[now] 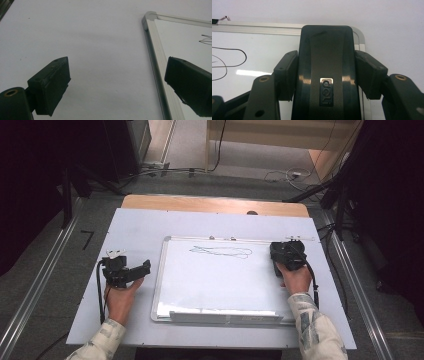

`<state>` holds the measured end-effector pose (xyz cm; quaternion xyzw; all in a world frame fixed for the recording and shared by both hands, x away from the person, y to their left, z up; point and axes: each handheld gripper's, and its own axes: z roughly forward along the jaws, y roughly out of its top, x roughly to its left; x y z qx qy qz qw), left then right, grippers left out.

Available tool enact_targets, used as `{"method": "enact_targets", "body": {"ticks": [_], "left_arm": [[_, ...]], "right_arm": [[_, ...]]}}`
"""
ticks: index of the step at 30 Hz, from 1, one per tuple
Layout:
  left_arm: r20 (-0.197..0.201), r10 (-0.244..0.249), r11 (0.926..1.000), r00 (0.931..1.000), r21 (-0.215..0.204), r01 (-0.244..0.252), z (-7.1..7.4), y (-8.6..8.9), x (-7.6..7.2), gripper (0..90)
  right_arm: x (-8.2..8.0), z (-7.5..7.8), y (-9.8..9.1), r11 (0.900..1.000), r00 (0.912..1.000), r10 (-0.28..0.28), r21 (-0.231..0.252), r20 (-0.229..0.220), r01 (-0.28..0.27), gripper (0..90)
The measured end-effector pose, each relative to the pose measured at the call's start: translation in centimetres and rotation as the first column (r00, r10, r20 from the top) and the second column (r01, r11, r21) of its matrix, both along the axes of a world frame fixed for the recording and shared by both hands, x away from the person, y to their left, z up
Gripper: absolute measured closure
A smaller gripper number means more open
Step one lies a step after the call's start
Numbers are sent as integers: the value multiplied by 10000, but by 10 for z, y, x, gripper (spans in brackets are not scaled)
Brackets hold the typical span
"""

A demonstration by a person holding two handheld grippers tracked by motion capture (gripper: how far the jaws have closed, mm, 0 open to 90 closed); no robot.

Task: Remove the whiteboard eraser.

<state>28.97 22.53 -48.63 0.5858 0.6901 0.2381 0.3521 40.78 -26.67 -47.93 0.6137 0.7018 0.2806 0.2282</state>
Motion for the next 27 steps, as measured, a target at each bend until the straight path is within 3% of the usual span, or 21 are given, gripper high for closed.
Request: {"method": "enact_targets", "body": {"ticks": [13, 21, 27], "left_arm": [[-87, -99, 9999, 9999, -73, 99, -1, -3, 1, 67], [-104, -88, 9998, 9999, -162, 87, -1, -3, 2, 73], [-102, -58, 9998, 9999, -196, 56, 0, -2, 2, 73]], "right_arm": [[-2, -5, 1, 9999, 10000, 37, -120, -55, -38, 361], [-4, -3, -1, 10000, 10000, -36, 46, -49, 36, 369], [-11, 14, -1, 9987, 9980, 13, 506, 625, -45, 369]]}}
